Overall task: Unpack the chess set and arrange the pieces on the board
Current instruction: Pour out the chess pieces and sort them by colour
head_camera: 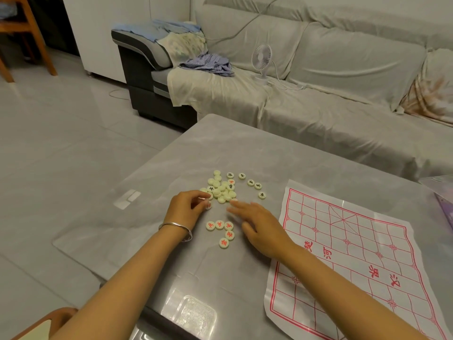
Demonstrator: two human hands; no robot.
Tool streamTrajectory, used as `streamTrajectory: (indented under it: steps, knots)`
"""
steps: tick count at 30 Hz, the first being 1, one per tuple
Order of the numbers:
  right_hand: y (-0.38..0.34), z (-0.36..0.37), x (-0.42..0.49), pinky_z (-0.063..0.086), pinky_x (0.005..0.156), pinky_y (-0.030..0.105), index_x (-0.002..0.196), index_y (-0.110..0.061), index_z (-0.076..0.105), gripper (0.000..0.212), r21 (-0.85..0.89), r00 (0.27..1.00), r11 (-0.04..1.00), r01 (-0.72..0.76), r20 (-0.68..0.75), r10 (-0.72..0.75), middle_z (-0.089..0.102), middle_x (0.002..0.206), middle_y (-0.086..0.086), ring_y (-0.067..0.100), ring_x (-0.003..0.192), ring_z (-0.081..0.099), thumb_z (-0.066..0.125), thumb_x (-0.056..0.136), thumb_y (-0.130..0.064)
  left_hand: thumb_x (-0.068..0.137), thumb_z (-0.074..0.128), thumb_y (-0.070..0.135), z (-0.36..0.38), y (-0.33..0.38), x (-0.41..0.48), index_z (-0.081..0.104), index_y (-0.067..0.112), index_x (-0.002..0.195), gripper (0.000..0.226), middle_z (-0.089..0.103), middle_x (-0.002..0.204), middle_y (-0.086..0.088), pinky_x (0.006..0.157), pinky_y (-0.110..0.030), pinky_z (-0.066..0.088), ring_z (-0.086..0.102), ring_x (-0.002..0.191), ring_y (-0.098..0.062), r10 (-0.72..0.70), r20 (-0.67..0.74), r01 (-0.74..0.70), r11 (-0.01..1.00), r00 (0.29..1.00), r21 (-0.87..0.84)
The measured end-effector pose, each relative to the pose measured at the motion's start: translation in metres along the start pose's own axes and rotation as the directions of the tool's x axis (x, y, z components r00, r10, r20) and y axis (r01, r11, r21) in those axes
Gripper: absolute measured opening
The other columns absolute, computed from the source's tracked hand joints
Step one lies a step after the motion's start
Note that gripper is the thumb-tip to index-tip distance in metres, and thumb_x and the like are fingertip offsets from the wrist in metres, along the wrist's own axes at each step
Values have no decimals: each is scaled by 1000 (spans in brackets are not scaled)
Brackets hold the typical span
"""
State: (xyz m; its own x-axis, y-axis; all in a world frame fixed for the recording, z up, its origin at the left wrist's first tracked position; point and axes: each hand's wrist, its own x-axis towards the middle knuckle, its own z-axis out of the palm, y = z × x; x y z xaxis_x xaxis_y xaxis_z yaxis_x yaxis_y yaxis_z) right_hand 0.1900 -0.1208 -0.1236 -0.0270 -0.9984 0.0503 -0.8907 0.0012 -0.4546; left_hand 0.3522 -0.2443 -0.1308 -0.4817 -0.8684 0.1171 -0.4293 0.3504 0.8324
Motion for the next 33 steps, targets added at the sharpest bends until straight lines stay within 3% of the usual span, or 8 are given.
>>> streamTrajectory:
  steps: [3, 6, 10, 16, 21, 24, 27, 33]
  knots:
    - [10, 6, 18, 28, 111, 28, 138, -22, 43, 41, -1, 988, 992, -125, -89, 124, 43, 144, -5, 12, 131, 40, 42, 98, -29, 83, 66, 13, 1, 2, 0, 71, 14, 97, 14, 71, 89, -4, 67, -13, 47, 60, 72, -4, -51, 60, 56, 995, 997, -85]
    - [12, 15, 31, 48, 90, 31, 115, -19, 62, 31, 145, 941, 971, -192, -253, 224, 63, 114, -3, 12, 102, 59, 59, 89, -34, 82, 68, 18, 3, 1, 0, 73, 16, 94, 13, 70, 90, 0, 68, -12, 44, 60, 77, -8, -34, 50, 34, 999, 998, -11]
    - [10, 17, 44, 42, 87, 29, 100, -19, 68, 22, 136, 891, 958, -252, -354, 285, 64, 96, -4, 11, 90, 56, 66, 84, -35, 84, 66, 22, 5, 1, 1, 72, 18, 96, 15, 68, 95, 0, 72, -18, 42, 56, 79, -10, -11, 36, 8, 995, 999, 95]
    - [16, 10, 41, 45, 76, 29, 96, -19, 67, 18, 236, 872, 919, -316, -311, 379, 58, 88, -6, 11, 81, 52, 61, 88, -34, 90, 56, 30, 4, 4, 1, 69, 21, 104, 21, 62, 102, -1, 75, -21, 41, 53, 85, -12, 76, 244, -135, 963, 967, 235]
    - [22, 5, 25, 41, 85, 22, 112, -22, 61, 28, 126, 892, 969, -214, -380, 246, 52, 105, -10, 6, 96, 50, 60, 88, -37, 94, 48, 36, -2, 10, -3, 68, 21, 102, 27, 62, 89, 4, 64, -16, 39, 49, 71, -4, 65, 322, -155, 952, 944, 264]
    - [20, 7, 14, 29, 100, 22, 127, -22, 55, 34, -1, 948, 990, -138, -291, 131, 53, 129, -6, 10, 120, 45, 45, 96, -34, 97, 40, 34, 2, 13, -14, 58, 22, 122, 33, 60, 117, 3, 87, -20, 41, 54, 102, -10, 142, 345, -233, 942, 928, 239]
    - [16, 6, 6, 15, 110, 19, 136, -22, 45, 42, -22, 978, 991, -131, -168, 125, 46, 141, -4, 10, 133, 36, 29, 97, -27, 99, 35, 29, 6, 14, -23, 48, 22, 133, 37, 55, 130, 5, 96, -18, 36, 50, 118, -10, 142, 393, -234, 953, 908, 194]
    - [1, 10, -14, 27, 106, 20, 140, -32, 37, 44, 103, 991, 986, -132, 10, 131, 47, 140, -6, 12, 132, 38, 36, 99, -17, 95, 45, 11, -11, 0, -18, 50, 25, 125, 34, 60, 121, 5, 85, -8, 41, 56, 107, -6, 91, 258, -77, 995, 962, -65]
